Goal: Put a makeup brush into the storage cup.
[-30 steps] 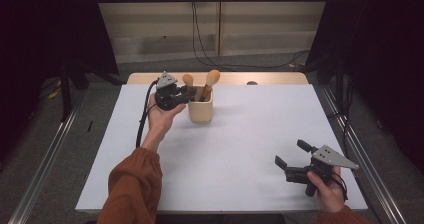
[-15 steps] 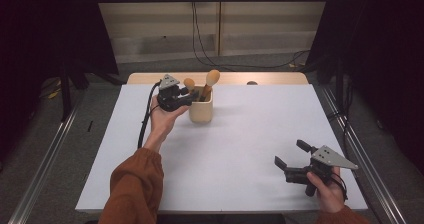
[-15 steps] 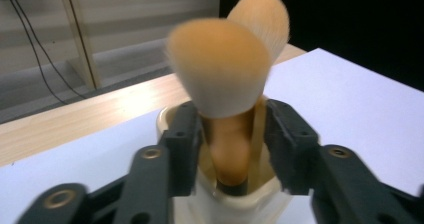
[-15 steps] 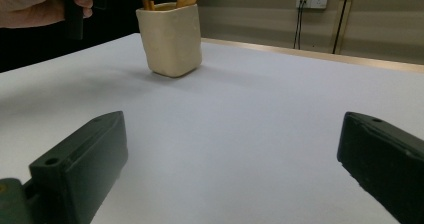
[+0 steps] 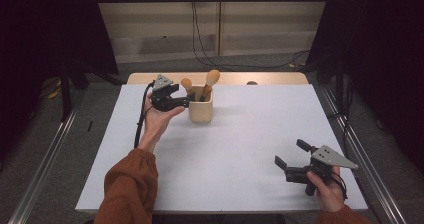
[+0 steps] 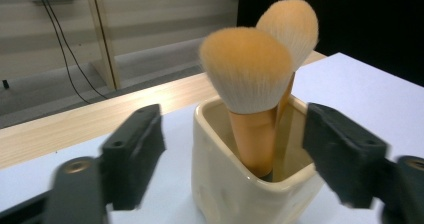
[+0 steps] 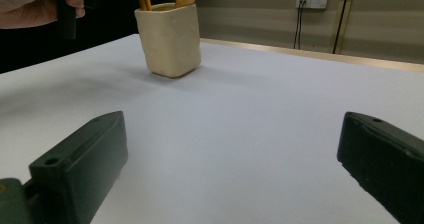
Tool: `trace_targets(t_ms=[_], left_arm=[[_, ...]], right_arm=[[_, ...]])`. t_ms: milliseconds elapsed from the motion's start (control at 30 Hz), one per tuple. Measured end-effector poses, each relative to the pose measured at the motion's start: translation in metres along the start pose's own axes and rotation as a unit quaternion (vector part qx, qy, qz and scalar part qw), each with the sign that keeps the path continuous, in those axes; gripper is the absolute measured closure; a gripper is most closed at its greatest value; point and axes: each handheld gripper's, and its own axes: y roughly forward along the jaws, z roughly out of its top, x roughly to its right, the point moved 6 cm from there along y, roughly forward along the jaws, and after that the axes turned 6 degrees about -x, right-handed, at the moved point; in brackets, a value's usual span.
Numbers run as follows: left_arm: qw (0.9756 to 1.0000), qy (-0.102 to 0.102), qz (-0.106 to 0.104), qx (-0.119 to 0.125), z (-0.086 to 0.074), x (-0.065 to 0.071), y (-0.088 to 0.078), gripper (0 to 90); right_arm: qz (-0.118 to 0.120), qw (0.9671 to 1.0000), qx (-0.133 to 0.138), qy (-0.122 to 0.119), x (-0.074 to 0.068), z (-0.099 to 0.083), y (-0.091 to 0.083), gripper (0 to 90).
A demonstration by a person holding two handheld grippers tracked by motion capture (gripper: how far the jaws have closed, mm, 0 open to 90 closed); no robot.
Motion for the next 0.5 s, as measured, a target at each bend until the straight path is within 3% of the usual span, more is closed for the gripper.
trace_targets(t_ms=[200,367,500], left_arm=[[0.9999,-0.003,0.011,0.0,-0.005,-0.002,-0.005,8.1],[0.9999,-0.002,0.011,0.01,-0.002,0.002,-0.014,4.9],[0.9997,-0.005,-0.002,0.024,0.002,0.003,-0.022,2.8]], right_arm=[[-0.001,1.0,0.002,-0.001,0.0,0.0,0.0,0.0],[-0.004,1.0,0.002,0.002,0.001,0.001,0.0,0.0],[-0.005,1.0,0.004,0.0,0.002,0.002,-0.001,0.0]])
